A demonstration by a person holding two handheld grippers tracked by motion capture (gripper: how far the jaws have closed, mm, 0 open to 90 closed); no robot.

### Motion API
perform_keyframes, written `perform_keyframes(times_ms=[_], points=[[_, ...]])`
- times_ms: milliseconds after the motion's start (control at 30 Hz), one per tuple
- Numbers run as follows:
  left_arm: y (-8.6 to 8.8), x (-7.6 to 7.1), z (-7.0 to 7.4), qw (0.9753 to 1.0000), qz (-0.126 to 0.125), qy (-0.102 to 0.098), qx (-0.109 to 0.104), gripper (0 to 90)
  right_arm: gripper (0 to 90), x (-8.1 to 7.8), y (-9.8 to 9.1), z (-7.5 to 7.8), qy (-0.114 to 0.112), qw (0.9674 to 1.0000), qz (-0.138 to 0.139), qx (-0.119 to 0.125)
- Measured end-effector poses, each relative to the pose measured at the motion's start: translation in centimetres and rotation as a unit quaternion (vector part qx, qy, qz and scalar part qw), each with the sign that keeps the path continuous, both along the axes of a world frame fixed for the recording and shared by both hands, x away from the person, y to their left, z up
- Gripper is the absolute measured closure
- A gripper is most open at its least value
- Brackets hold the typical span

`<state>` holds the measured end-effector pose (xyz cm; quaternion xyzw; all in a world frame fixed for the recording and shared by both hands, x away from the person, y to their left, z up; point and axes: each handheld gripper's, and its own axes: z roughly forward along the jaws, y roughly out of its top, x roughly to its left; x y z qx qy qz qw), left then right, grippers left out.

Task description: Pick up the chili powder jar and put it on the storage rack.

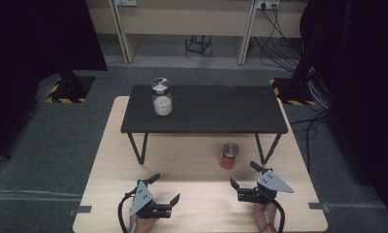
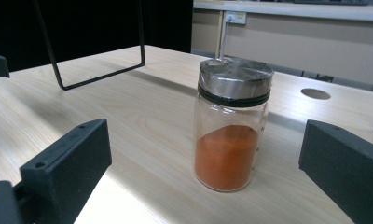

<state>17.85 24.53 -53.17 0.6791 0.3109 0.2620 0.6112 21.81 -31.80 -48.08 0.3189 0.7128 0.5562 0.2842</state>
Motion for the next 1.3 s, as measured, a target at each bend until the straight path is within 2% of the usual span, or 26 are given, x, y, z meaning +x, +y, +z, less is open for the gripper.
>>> perform_keyframes(times_ms=[167,267,367,567,733,833,967,1167,1300], points=[[0.0,0.0,0.0,1.0000,-0.001,0.000,0.000,1.0,2.1,0.4,0.2,-0.2,0.006,0.9999,-0.003,0.007],[0.0,0.0,0.0,1.0000,-0.001,0.001,0.000,1.0,2.1,0.5,1.3,-0.1,0.016,0.9991,-0.036,0.014],[0.0,0.0,0.0,1.0000,-0.001,0.000,0.000,1.0,2.4,0.9,2.0,-0.2,0.015,0.9982,-0.052,0.024],[0.0,0.1,0.0,1.0000,-0.003,0.000,0.001,1.1,2.4,1.7,2.4,0.1,0.009,0.9984,-0.051,0.021],[0.0,0.1,0.0,1.0000,-0.003,0.000,0.000,1.1,2.4,2.9,2.9,0.6,0.017,0.9981,-0.058,0.016],[0.0,0.1,0.0,1.0000,-0.003,0.000,0.000,1.1,2.5,3.5,3.1,0.7,0.021,0.9984,-0.052,0.013],[0.1,0.1,0.0,1.0000,-0.003,0.000,-0.001,1.1,5.2,4.3,3.8,0.7,0.025,0.9984,-0.051,0.005],[0.1,0.1,0.0,1.0000,-0.003,0.001,-0.001,1.2,12.3,5.6,3.9,0.8,0.039,0.9978,-0.052,0.016],[0.1,0.1,0.0,1.0000,-0.004,0.000,0.000,1.2,16.1,6.3,4.2,1.0,0.052,0.9970,-0.056,0.014]])
